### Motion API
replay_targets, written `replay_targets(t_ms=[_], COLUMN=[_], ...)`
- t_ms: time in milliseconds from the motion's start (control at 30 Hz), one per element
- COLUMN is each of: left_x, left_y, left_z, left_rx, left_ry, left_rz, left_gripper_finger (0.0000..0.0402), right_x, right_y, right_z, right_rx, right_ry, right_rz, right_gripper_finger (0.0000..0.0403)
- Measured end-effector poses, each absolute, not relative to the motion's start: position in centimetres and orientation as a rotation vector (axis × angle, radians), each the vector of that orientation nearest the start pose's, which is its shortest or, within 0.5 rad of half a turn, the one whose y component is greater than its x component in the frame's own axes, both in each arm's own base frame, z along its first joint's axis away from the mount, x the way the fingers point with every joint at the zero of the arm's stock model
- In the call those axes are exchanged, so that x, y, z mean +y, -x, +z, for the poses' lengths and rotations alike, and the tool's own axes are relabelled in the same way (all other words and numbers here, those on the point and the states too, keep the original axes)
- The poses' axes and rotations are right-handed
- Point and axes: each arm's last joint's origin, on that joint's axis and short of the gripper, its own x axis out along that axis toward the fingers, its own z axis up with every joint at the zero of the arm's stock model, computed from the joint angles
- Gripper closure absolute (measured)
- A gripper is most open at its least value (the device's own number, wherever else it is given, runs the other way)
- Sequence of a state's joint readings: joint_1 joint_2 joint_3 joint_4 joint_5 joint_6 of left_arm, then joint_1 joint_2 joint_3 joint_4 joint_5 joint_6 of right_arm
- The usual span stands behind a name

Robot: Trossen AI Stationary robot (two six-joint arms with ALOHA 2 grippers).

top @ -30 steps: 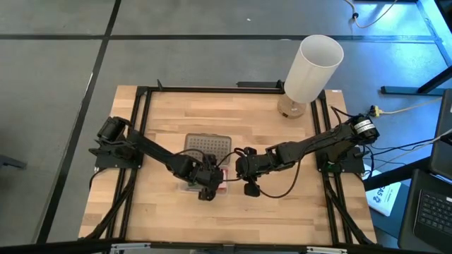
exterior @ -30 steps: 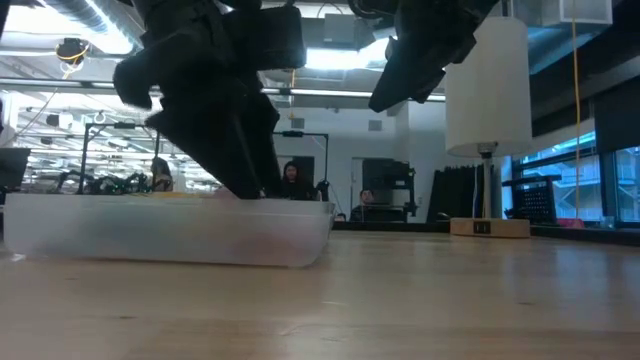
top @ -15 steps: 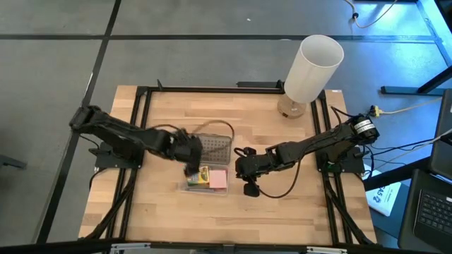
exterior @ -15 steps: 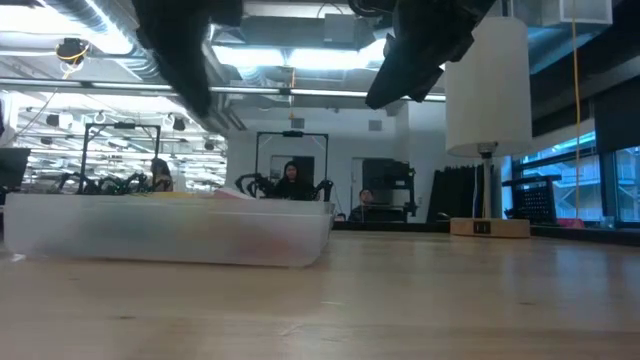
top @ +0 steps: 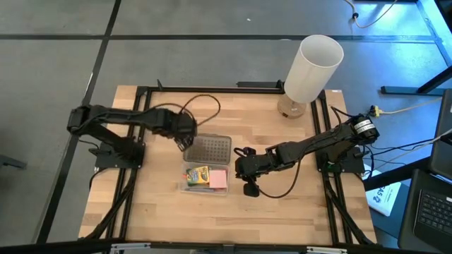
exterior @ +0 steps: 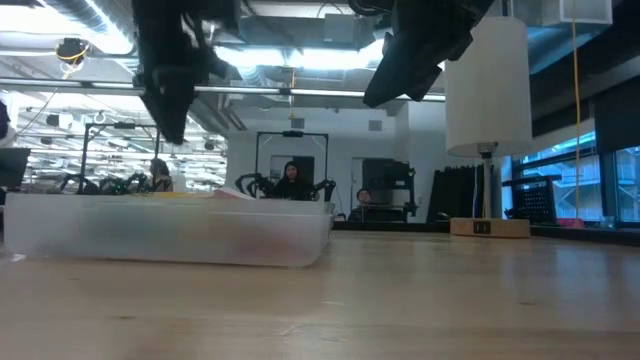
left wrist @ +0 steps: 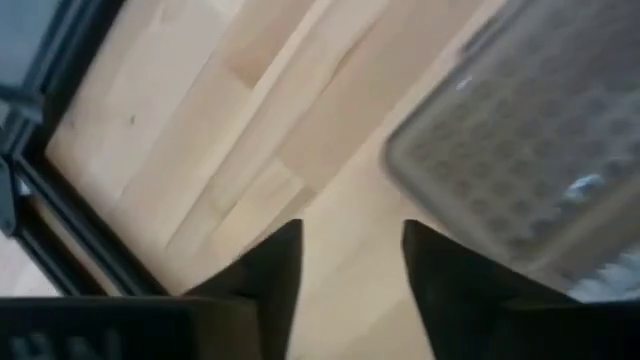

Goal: Pack school essentials
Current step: Close the lid of the supply box

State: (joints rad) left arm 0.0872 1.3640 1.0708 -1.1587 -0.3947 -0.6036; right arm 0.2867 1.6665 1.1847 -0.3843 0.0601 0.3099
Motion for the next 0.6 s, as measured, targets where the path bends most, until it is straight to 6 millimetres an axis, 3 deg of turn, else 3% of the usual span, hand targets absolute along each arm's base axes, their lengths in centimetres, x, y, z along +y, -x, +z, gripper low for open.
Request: replay_targets(t_ms=[167,400,600], left_x=[6.1,8.4,9.1], left_y=[-21.6,-21.0,-20.6], left_z=[23.9,20.8,19.3], left_rx=[1.351,1.343,1.315], left_ry=[0.334,0.382,0.406], left_rz=[0.812,0.675,0.674], left_gripper_finger=[0.0308,0.0389,0.0397], right_x=[9.8,9.8,8.4], right_y=[-33.9,-33.9,-34.4], right_z=[23.2,23.2,23.4], right_rx=[0.877,0.877,0.847], right_ry=[-0.14,-0.139,-0.124], right_rz=[0.078,0.079,0.028], right_gripper_finger=[0.0368,0.0368,0.0368])
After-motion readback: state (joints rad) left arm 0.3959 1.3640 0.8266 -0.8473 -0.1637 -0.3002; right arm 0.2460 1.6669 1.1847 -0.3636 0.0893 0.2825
